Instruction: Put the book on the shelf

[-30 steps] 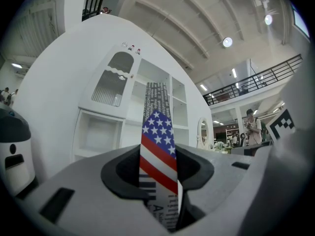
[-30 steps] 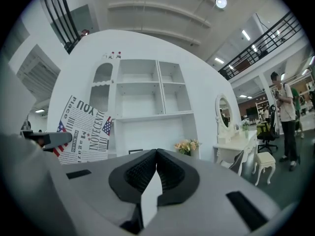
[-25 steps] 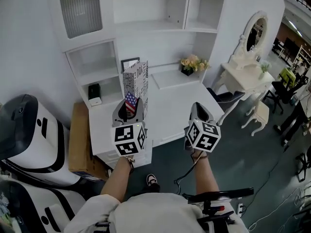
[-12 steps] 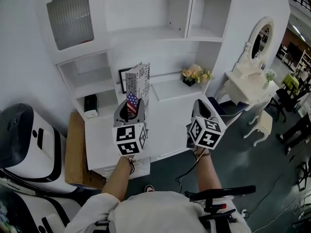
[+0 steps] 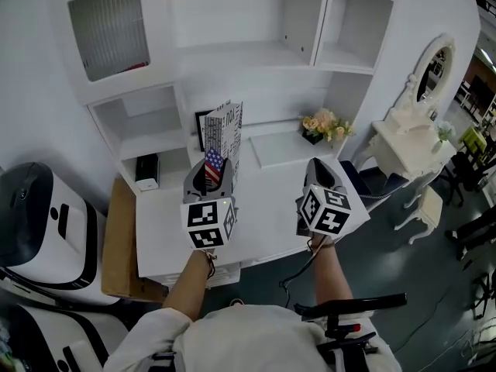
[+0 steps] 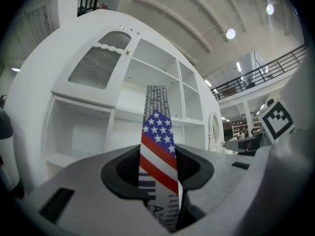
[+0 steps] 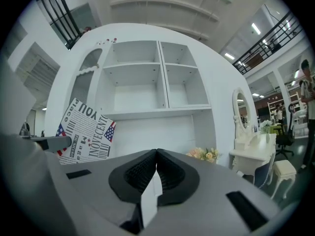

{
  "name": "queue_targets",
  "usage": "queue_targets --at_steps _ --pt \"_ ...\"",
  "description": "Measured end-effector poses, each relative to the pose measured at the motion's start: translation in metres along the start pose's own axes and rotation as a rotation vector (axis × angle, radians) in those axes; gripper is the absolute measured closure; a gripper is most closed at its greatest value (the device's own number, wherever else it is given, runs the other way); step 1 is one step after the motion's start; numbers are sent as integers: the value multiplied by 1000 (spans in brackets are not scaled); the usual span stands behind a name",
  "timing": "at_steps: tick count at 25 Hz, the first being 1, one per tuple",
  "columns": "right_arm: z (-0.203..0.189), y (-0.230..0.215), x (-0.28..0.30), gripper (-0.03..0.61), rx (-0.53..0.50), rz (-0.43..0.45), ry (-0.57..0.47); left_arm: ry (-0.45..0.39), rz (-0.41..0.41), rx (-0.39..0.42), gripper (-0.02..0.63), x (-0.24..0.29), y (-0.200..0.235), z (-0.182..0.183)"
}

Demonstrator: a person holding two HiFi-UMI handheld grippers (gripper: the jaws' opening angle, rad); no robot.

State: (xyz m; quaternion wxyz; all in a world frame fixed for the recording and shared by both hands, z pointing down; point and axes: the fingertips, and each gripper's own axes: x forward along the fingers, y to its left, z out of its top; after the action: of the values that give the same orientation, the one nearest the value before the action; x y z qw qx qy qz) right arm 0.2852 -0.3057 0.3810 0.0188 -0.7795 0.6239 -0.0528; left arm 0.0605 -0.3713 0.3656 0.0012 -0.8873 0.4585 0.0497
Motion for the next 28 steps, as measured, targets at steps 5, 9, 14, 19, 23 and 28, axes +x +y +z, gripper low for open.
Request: queue_targets --at_steps 5,9,14,19,23,28 --pt "-8 -2 13 557 -3 12 30 11 17 -8 454 8 3 -6" --pt "-12 -4 21 557 -2 29 44 24 28 -5 454 12 2 -12" --pt "-11 -7 41 557 -5 80 55 26 74 -2 454 21 0 -13" --pt "-1 -8 71 557 -14 163 54 22 137 9 454 33 -7 -8" --pt "5 -11 97 557 -17 231 53 13 188 24 454 44 -16 -6" --pt "3 -8 121 557 -17 313 55 19 268 36 454 51 -17 -8"
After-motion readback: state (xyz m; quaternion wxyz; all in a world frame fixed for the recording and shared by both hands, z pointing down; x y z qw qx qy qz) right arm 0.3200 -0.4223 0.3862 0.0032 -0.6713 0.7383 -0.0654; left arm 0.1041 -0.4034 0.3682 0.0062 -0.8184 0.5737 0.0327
